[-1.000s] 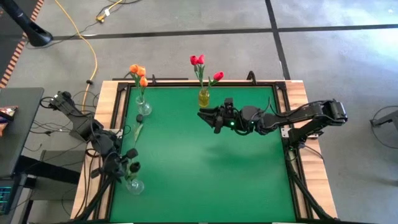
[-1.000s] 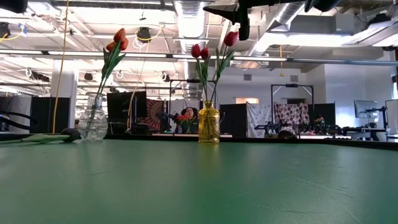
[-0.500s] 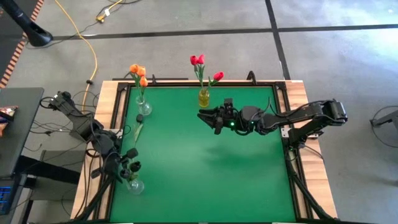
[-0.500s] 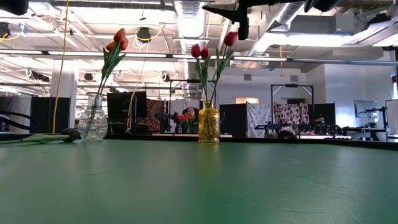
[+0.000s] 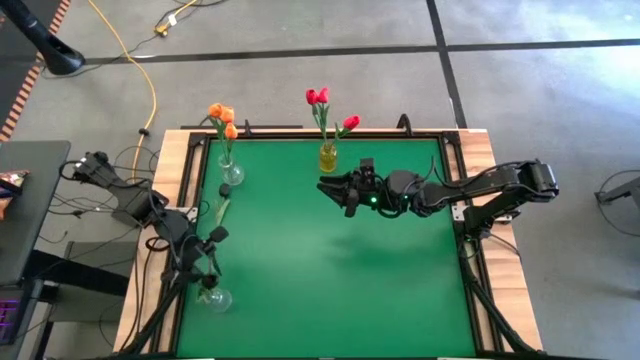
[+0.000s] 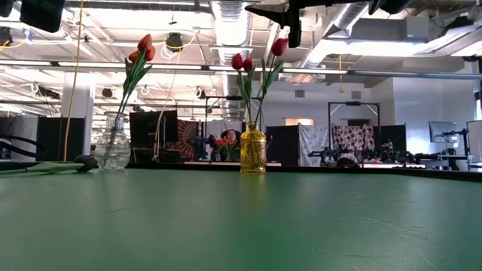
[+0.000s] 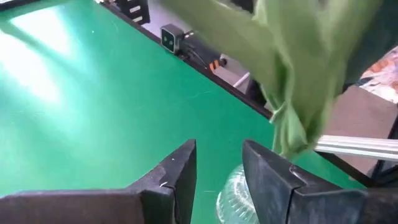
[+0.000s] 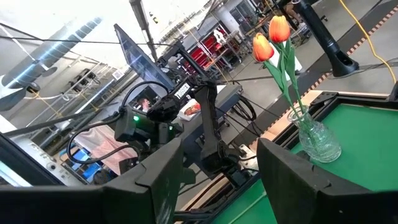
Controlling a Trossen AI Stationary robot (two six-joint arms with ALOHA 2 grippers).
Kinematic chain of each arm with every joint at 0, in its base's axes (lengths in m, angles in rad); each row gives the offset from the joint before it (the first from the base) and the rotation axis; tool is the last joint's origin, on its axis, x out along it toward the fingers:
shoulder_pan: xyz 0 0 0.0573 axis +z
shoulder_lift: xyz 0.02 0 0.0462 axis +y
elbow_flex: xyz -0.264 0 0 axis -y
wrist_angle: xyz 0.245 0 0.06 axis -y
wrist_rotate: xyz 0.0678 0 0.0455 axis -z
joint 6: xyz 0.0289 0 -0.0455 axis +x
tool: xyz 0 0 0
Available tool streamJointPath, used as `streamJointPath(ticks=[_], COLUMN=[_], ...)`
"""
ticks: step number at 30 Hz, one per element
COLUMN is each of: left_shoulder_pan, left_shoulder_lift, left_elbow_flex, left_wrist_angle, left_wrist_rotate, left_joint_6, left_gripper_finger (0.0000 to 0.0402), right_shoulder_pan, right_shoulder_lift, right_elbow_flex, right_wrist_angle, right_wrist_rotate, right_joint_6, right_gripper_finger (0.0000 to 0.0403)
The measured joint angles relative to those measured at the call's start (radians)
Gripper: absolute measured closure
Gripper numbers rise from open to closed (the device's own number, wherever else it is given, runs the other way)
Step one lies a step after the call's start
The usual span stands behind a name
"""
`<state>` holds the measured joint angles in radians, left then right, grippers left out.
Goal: Sort flowers into vase by color
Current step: Put the black flower into the bottom transparent vase
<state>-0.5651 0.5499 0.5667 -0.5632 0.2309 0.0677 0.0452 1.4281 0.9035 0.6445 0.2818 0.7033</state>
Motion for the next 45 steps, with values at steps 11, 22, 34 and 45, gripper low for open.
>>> streamJointPath(ticks=[11, 22, 34, 45], left_shoulder_pan=[0.006, 0.006, 0.238, 0.71], left_shoulder_lift=[-0.003, -0.084, -0.029, 0.172], left_elbow_flex=[0.0, 0.0, 0.002, 0.025], left_wrist_angle=[0.001, 0.006, 0.079, -0.337], left_wrist_rotate=[-0.057, -0.363, -0.784, -0.371], left_joint_6=[-0.009, -0.027, -0.41, -0.759], left_gripper_finger=[0.0285, 0.0285, 0.0285, 0.0285], right_shoulder_pan=[0.006, 0.006, 0.004, 0.006], right_shoulder_lift=[0.0, 0.0, 0.0, 0.0], right_elbow_flex=[0.0, 0.0, 0.0, 0.0], right_wrist_angle=[0.0, 0.0, 0.0, -0.001], right_wrist_rotate=[-0.023, -0.024, -0.024, -0.056], right_joint_6=[0.002, -0.005, -0.022, -0.067], right_gripper_finger=[0.0173, 0.0173, 0.0173, 0.0173])
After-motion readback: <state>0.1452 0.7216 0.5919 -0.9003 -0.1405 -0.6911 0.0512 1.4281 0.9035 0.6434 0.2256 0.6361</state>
